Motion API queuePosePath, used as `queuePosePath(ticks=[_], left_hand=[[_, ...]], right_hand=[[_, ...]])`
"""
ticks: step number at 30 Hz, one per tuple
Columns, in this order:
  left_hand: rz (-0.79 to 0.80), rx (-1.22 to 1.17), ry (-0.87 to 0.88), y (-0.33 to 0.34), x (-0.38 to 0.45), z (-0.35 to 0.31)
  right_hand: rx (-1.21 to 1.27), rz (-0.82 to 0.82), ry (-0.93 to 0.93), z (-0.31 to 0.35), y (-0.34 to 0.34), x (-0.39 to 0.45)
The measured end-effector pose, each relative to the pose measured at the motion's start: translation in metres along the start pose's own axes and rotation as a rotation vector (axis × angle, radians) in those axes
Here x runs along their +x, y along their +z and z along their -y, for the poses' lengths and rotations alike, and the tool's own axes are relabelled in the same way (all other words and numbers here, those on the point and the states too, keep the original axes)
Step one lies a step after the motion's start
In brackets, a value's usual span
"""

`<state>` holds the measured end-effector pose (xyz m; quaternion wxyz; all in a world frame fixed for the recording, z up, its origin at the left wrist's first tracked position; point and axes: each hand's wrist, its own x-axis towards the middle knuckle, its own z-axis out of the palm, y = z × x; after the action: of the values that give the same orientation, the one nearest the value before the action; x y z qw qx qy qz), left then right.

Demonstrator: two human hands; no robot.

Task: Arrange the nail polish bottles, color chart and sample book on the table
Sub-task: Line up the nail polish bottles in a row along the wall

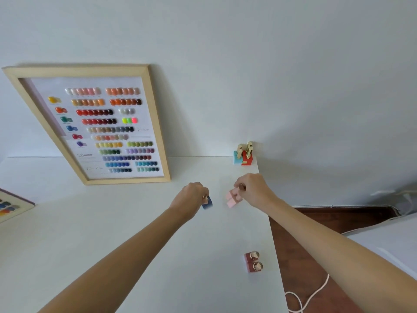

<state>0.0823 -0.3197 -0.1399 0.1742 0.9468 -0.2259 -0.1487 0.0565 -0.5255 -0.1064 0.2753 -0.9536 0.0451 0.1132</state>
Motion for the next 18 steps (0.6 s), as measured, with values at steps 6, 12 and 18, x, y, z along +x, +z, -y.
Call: queuePosePath(ticks=[6,12,18], left_hand=[[-0.007,0.038,0.043,-0.014,0.065,0.004],[0.029,0.056,0.044,-0.017,0.11,0.012],[0.042,0.054,0.031,-0.008,0.128,0.019]], right_hand=[[0.027,-0.032,0.029,0.005,-0.011,0.061],[-0.031,-0.002,0.045,0.007,-0.005,0.107],[-0.053,-0.049,-0.021,-0.005,0.008,0.122]])
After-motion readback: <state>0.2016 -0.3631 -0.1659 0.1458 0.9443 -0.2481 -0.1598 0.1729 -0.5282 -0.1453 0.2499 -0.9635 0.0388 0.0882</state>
